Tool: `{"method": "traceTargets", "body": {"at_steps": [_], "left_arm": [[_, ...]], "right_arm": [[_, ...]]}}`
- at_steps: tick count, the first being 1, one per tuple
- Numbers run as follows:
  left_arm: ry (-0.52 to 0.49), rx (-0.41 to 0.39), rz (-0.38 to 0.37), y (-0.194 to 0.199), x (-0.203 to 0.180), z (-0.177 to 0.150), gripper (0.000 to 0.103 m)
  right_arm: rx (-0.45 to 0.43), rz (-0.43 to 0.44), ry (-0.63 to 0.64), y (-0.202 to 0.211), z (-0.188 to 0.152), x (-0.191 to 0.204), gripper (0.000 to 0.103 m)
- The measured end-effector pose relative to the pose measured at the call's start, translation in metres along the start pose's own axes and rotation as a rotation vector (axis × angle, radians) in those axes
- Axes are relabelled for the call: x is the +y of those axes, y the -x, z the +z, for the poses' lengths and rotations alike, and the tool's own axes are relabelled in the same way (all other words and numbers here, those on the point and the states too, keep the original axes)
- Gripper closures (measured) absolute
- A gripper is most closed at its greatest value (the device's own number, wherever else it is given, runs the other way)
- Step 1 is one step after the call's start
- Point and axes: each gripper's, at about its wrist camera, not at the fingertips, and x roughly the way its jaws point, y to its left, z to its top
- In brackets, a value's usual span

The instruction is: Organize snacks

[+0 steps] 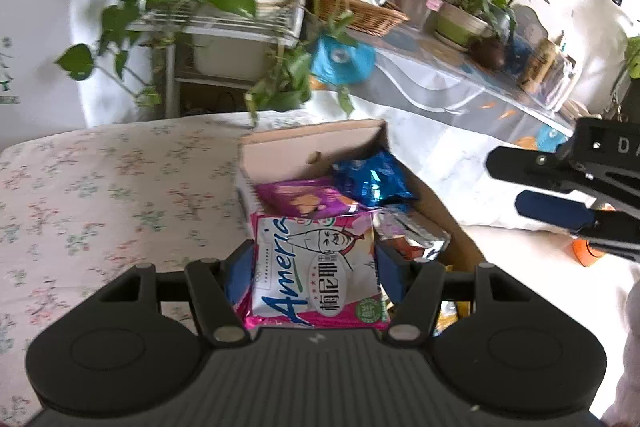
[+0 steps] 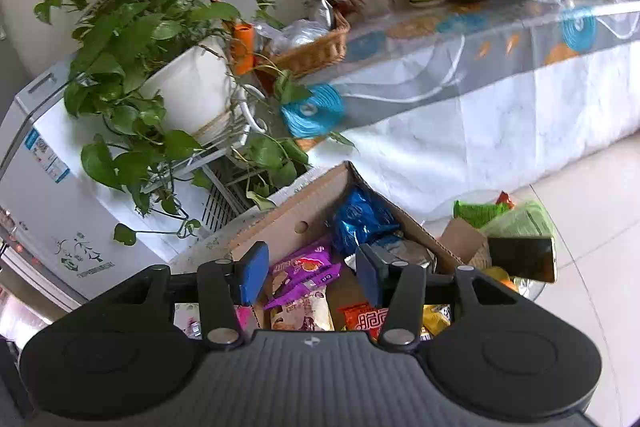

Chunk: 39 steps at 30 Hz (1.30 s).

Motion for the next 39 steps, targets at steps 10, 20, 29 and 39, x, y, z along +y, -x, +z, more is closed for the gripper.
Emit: {"method": "traceTargets", "body": {"at_steps": [10,20,29,39], "left_arm": [[-0.071,0.035,0.048,-0.023,-0.034,0.008,0.014],[-0.091,0.091,0.133,-0.016,-0.032,0.001,0.006],[-0.102,0.110,0.170,-0.010,-0.026,-0.010,0.006],[-0.039,0.124,0.219,0.010,-0.013,-0.024,0.002]], "right_arm": [[0.012,-0.072,-0.049,-0.003,0.001,-0.009,0.030],[0.028,-0.138,-0.017,-0.007,0.000,-0.011,0.011],[0.055,-0.167,-0.059,-0.011,-0.001,-0.025,0.010],[0.114,-0.221,0.082,-0.017,-0.012,-0.019,0.006]]}}
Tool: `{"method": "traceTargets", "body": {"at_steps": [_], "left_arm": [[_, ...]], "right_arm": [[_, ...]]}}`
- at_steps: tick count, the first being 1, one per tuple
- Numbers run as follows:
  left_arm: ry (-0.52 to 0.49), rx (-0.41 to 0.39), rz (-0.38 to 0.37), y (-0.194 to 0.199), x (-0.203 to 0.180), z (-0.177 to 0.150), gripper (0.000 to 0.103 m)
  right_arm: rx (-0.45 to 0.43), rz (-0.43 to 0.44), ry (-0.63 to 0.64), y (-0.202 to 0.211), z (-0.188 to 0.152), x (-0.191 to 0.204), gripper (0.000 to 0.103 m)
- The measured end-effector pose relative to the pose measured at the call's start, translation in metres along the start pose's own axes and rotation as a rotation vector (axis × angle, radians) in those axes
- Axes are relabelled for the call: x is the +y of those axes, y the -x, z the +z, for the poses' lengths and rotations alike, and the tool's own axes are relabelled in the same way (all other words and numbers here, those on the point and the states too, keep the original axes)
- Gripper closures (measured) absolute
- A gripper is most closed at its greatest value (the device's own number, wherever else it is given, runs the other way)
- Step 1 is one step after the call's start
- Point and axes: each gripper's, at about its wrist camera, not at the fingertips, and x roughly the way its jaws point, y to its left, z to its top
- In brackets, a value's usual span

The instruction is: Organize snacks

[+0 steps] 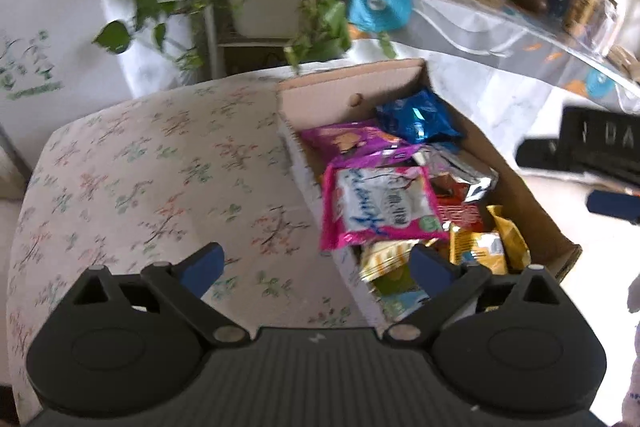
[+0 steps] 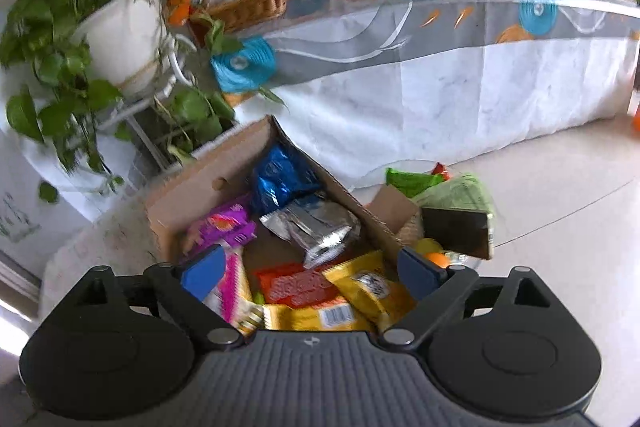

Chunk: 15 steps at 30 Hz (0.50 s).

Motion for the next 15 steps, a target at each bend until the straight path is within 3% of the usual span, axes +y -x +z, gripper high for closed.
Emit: {"method": "traceTargets", "body": {"at_steps": [7,15], "left_arm": [[0.093,0.025,0.071,0.010,0.013,-0.002,0.001],[0.077,0.043,0.117,0.003,0.003,0.009,0.001]], "right_arm": [[0.029,-0.043,0.198,-0.003,-0.010,0.012,0.002],[0.078,-0.056,0.297,-0.015,-0.011,0.017,0.000]]}}
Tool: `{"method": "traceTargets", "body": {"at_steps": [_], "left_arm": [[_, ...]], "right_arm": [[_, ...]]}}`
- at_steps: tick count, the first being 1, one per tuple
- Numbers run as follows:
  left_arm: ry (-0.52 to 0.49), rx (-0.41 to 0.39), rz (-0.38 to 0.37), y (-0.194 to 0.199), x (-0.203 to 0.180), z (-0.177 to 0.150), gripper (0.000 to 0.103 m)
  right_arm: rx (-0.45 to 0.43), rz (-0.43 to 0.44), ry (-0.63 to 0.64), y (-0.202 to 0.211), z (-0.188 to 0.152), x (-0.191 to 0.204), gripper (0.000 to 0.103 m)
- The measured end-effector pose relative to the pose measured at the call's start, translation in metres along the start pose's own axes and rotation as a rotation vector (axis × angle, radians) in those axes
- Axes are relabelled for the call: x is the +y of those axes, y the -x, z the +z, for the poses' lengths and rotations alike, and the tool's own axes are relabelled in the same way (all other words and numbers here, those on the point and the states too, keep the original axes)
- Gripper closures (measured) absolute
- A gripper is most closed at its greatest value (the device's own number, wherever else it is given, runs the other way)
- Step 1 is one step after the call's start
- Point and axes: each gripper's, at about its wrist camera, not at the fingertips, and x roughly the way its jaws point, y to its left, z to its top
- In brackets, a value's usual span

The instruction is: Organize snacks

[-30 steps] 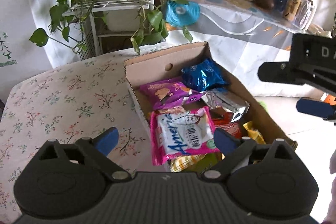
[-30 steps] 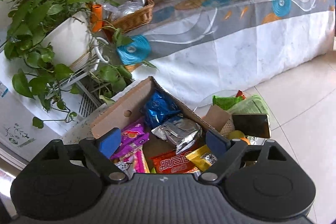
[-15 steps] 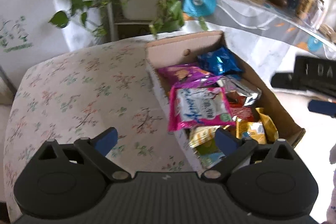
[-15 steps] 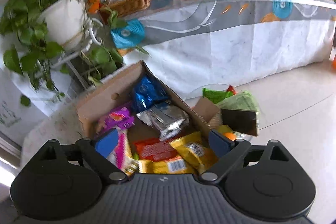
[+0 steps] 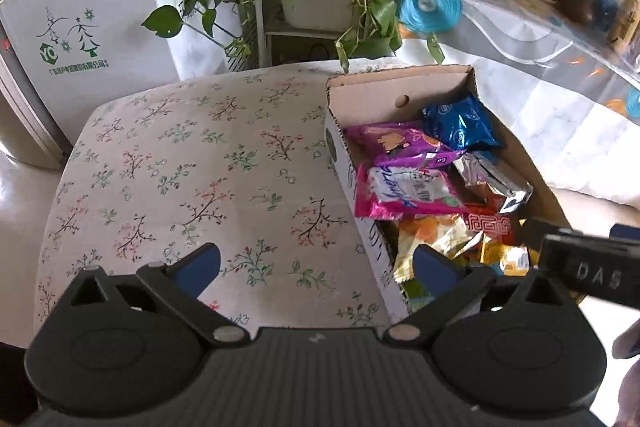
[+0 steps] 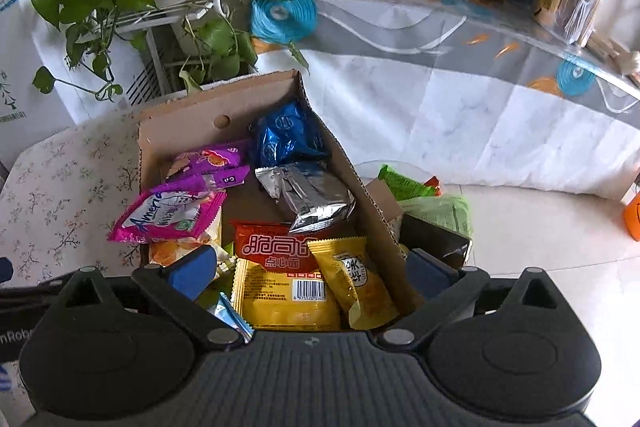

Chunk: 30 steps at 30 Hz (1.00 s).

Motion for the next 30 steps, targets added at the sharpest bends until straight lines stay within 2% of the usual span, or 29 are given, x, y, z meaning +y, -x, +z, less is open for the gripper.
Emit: {"method": "traceTargets", "body": {"at_steps": [3,13,21,30], "left_arm": [[0.001,0.009,0.023,-0.005,-0.005,0.006,0.001],[-0.021,0.039,0.054,-0.016,-0.020,0.019,0.001],[-0.018,0.085,0.047,-0.027,-0.022,0.025,0.001],[-0.025,0.113,0.038,-0.034,-0.024,0.025,0.001]], "right_arm": [[0.033,0.003,0.008,-0.008,0.003,-0.003,0.000],[0.053,-0.009,0.033,-0.017,0.015,-0.010,0.000],[0.102,-0.029,0.102,-0.031,0.022,-0.005,0.000],[0.129,-0.030,0.113,-0.037,0.025,-0.008,0.000]]}}
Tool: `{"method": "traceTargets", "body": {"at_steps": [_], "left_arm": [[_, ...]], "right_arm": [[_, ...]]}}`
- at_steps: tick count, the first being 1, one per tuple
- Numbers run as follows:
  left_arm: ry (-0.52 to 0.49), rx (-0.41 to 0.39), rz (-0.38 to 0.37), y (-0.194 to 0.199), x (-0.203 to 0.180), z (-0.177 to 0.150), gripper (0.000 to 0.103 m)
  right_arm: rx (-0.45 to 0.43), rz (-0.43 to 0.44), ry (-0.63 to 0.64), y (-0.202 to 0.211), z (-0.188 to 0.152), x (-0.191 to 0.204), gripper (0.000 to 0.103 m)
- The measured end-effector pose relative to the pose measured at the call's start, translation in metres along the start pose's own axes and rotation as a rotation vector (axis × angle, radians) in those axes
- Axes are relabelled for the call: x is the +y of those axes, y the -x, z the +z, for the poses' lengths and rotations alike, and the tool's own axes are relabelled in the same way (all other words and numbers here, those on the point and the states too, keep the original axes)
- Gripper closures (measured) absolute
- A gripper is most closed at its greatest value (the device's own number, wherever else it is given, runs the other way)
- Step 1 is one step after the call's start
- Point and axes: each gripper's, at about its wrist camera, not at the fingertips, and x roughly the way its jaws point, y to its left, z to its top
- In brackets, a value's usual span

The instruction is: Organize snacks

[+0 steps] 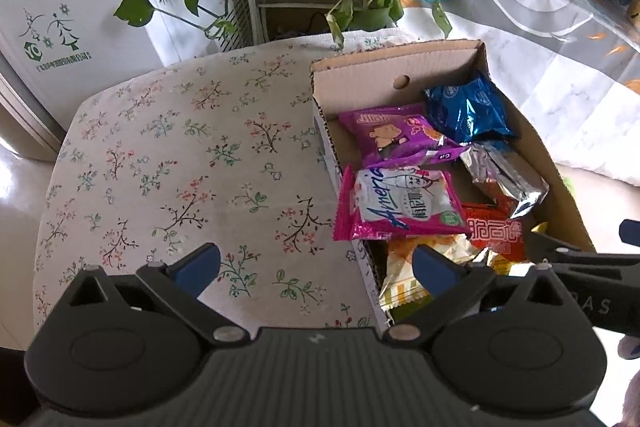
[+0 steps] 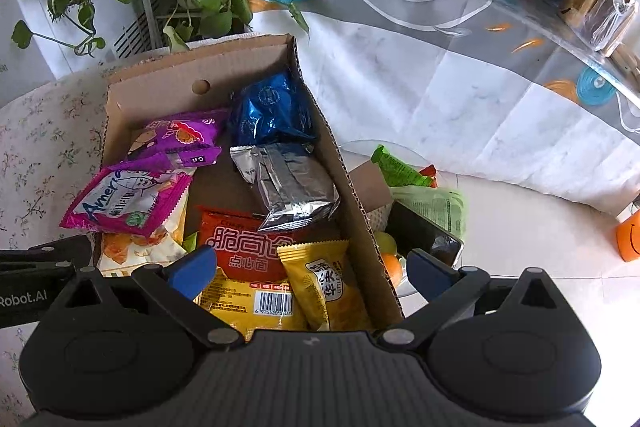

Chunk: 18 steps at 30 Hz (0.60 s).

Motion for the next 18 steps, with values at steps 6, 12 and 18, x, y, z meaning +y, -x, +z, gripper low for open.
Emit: {"method": "traceTargets", "body": {"at_steps": [6,12,18], "left_arm": [[-0.005,-0.003,-0.002,-0.0007,0.0015,0.0014,0.001],[-0.014,-0.006,-0.002,-0.0023,0.0023,0.0016,0.001],[-0.016,-0.004,-0.009,-0.0039,0.0024,0.0011,0.002]], "right_arm": [[0.013,-0.013,0.006,-0.0035,0.0009,-0.0005,0.000],[0.022,-0.016,0.008,-0.0049,0.0012,-0.0002,0.000],[0.021,-0.013,0.017,-0.0040,0.0011,0.0012,0.000]]}}
